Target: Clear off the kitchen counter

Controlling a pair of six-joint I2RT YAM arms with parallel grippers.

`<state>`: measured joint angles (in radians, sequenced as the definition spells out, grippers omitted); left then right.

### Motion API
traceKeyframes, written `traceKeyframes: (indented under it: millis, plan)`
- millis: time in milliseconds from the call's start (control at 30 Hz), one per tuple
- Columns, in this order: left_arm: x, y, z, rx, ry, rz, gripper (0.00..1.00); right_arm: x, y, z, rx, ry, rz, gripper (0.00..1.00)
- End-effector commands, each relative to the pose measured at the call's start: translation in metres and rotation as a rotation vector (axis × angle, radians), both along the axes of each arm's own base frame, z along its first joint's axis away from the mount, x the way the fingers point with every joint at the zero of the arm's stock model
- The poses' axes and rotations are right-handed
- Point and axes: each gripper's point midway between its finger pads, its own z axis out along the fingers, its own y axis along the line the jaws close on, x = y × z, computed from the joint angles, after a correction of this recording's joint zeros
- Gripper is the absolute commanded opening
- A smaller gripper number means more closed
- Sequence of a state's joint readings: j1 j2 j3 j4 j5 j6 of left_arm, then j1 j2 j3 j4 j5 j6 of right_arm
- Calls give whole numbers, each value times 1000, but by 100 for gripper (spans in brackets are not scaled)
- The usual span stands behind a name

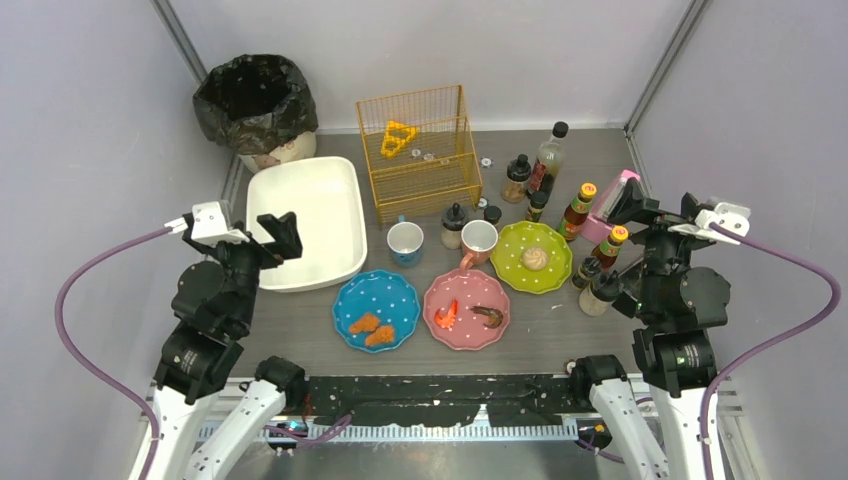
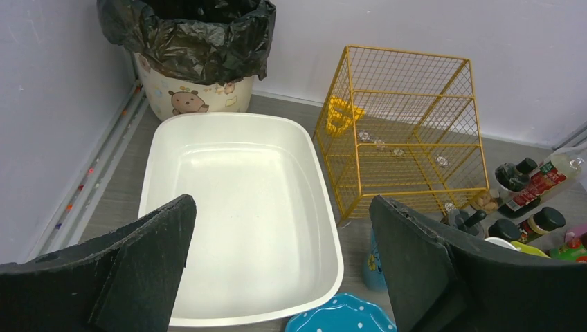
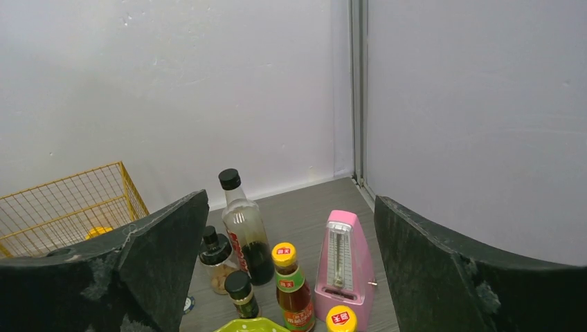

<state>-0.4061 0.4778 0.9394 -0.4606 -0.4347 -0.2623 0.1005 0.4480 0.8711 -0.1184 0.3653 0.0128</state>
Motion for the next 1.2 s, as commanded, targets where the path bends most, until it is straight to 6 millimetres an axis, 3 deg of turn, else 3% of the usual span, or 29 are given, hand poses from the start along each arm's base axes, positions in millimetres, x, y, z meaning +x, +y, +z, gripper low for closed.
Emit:
traceKeyframes:
  millis: [0, 300, 567, 700, 733, 767, 800, 833, 867, 900, 933, 967, 1167]
  plan:
    - [5, -3, 9, -33, -36, -2, 100, 2, -2, 6, -2, -23, -12, 95]
    - [6, -5, -8, -16, 13, -7, 100, 14, 8, 1, -10, 5, 39, 95]
    - [5, -6, -39, 3, 110, -9, 100, 48, 35, -10, 7, 121, 172, 95]
    - [6, -12, -57, 15, 173, -32, 99, 78, 47, -25, 28, 218, 222, 95]
    - [6, -13, -61, 21, 192, -36, 100, 82, 50, -21, 27, 221, 238, 95]
    - [7, -14, -66, 26, 211, -42, 99, 94, 53, -34, 30, 280, 247, 95]
    - [8, -16, -71, 34, 236, -49, 100, 99, 56, -28, 28, 284, 262, 95]
    - [8, -18, -76, 41, 259, -58, 100, 113, 59, -45, 28, 356, 269, 95]
    - [8, -20, -81, 46, 276, -70, 99, 118, 62, -38, 24, 358, 285, 95]
    - [8, -23, -85, 49, 289, -81, 100, 131, 65, -53, 21, 413, 291, 95]
    - [8, -24, -88, 51, 298, -91, 100, 137, 68, -50, 15, 415, 309, 95]
    - [8, -27, -92, 47, 302, -102, 100, 151, 70, -61, 8, 449, 317, 95]
    - [4, -33, -108, 11, 317, -132, 99, 208, 70, -77, -42, 442, 327, 97]
